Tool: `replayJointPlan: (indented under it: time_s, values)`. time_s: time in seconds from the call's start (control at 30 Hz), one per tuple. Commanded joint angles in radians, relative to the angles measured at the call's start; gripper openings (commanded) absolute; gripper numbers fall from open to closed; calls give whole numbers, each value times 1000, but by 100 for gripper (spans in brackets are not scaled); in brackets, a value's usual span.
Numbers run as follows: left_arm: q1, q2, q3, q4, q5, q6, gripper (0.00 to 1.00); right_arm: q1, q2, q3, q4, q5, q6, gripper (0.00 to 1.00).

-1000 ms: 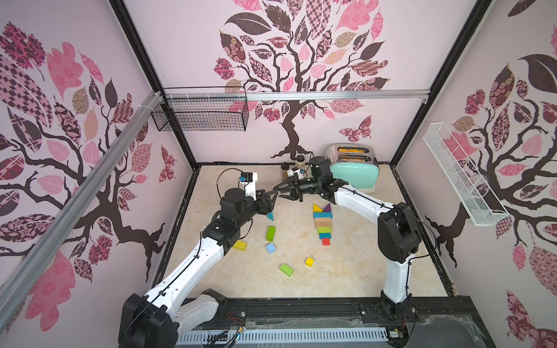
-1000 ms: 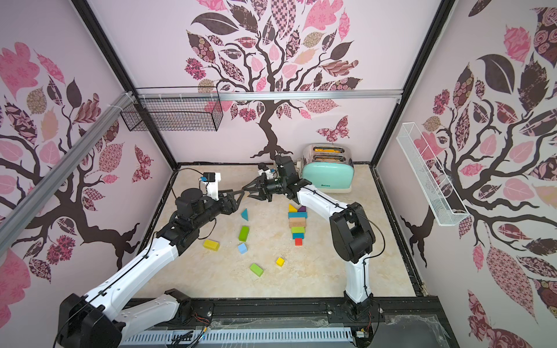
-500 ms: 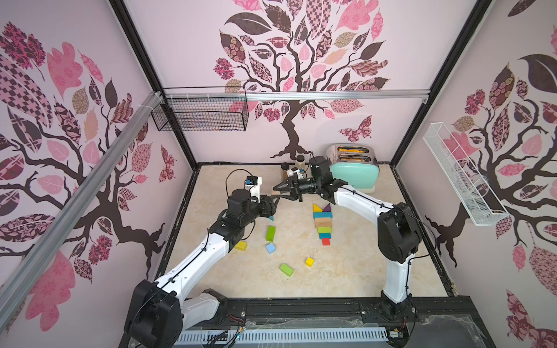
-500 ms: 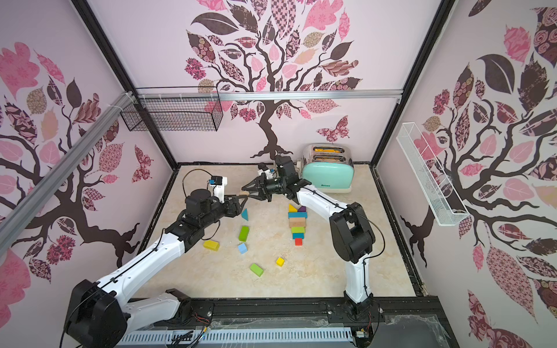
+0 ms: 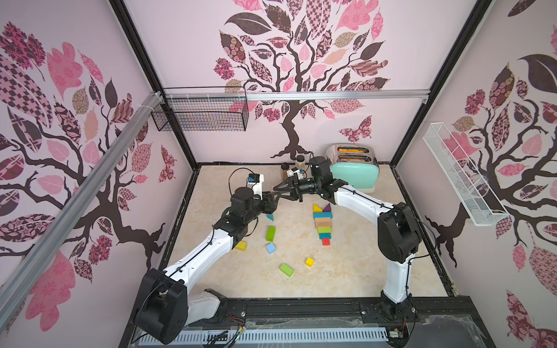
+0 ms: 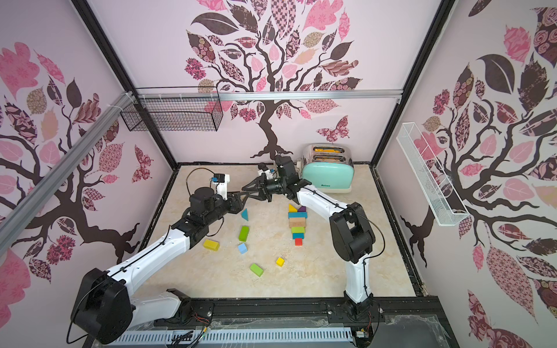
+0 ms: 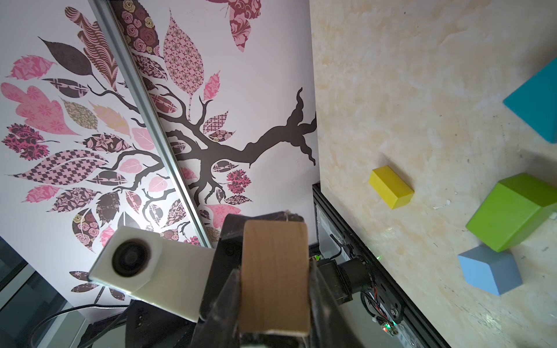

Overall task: Assemble a carrot with building blocks
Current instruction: Place the building block at the center of the board.

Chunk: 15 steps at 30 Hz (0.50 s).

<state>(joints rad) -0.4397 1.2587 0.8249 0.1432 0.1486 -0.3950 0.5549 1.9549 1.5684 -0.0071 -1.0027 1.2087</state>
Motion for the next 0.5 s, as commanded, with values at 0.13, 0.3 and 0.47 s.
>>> replayJointPlan:
  time_s: [0.13, 0.3, 0.47]
  values:
    - [-5, 22, 20, 96, -21, -19, 53, 11, -14, -8, 18, -12, -20, 29]
    - [-5, 36, -4, 106, -17, -24, 42, 13, -7, -2, 13, -13, -24, 30]
    - [-5, 31, -25, 112, -27, -19, 29, 17, -6, -20, -19, -16, -52, 34]
